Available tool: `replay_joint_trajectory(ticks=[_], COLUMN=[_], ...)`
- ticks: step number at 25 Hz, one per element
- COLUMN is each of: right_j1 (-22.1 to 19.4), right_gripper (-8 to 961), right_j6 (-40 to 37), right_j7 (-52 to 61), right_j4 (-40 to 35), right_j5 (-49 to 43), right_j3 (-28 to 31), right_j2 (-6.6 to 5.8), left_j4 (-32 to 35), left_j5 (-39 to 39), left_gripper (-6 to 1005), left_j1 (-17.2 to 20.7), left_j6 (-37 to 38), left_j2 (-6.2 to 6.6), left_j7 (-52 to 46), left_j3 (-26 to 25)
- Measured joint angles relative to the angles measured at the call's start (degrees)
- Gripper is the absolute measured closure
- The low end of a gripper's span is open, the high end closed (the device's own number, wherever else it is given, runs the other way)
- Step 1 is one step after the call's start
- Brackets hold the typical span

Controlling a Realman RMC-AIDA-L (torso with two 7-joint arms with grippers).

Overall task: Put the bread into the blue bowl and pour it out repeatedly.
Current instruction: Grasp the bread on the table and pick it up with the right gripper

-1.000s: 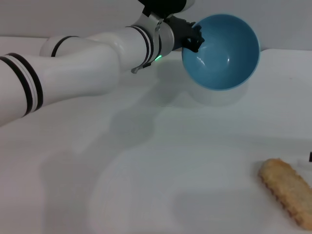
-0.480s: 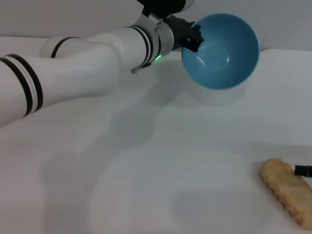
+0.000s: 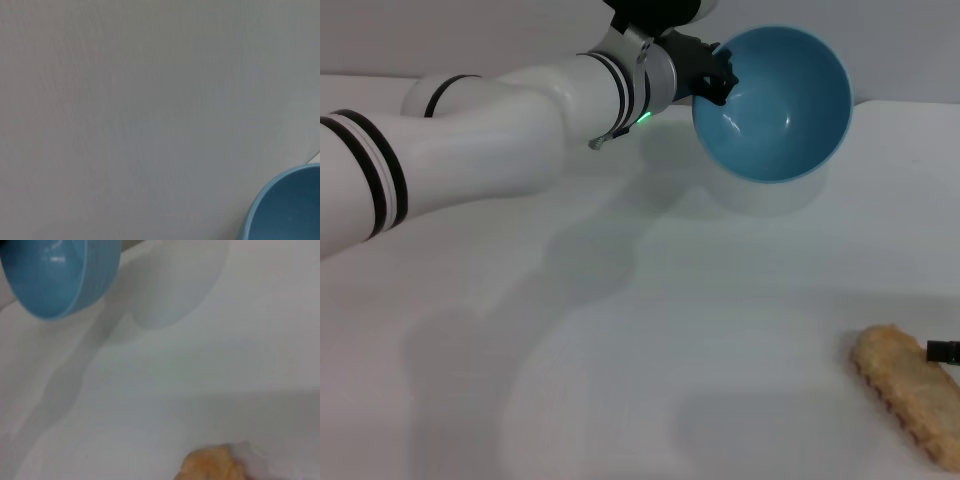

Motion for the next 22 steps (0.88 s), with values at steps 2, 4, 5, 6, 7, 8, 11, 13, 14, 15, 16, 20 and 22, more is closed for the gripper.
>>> replay_joint_trajectory(ticks=[2,4,5,6,7,8,11,13,14,15,16,20,22], right_j1=[0.3,0.7,0.9,1.1,1.3,1.5,1.9,2.3,2.5,2.8,2.9,3.2,3.2], right_gripper=[448,449,449,449,449,449,471,492,503,514,525,568,590], right_j6=[0.9,2.4,2.8,3.1,3.2,3.4,4.2,4.5,4.6,4.6,4.6,4.6,4.6], right_j7=[0.0,0.0,0.2,0.4,0.4,0.5,0.6,0.6,0.6,0.6,0.6,0.4,0.4], right_j4=[0.4,0.8,0.9,1.0,1.1,1.2,1.6,2.1,2.4,2.6,2.7,2.8,2.8], right_j5=[-0.4,-0.8,-0.9,-1.1,-1.1,-1.2,-1.2,-1.2,-1.2,-1.2,-1.2,-1.2,-1.2], right_j3=[-1.0,-3.1,-4.2,-5.0,-5.5,-5.9,-6.3,-6.3,-6.5,-6.7,-7.1,-8.7,-9.5], right_j2=[0.14,0.32,0.38,0.43,0.47,0.54,0.89,0.98,1.00,1.03,1.04,1.13,1.17], left_j4=[0.0,0.0,0.0,0.0,0.0,0.1,0.1,0.1,0.1,0.1,0.1,0.0,0.1], left_j5=[0.0,0.0,0.0,0.0,0.0,0.0,0.0,0.0,0.0,0.0,0.0,0.0,0.0], left_gripper=[1000,1000,1000,1000,1000,1000,1000,1000,1000,1000,1000,1000,1001], left_j1=[-0.1,-0.3,-0.3,-0.4,-0.4,-0.4,-0.1,-0.1,0.0,0.0,0.0,0.0,0.0], left_j6=[0.0,0.0,0.0,0.0,0.1,0.1,0.1,0.0,0.0,0.0,0.0,0.0,0.0], left_j2=[0.01,0.02,0.01,0.01,0.01,0.01,-0.04,-0.05,-0.05,-0.06,-0.06,-0.08,-0.08], left_j7=[0.0,0.0,0.0,0.0,0.0,0.0,0.0,0.0,0.0,0.0,0.0,0.0,0.0], left_j3=[0.0,0.0,0.0,0.0,0.0,0.0,0.0,0.0,0.0,0.0,0.0,0.0,0.0])
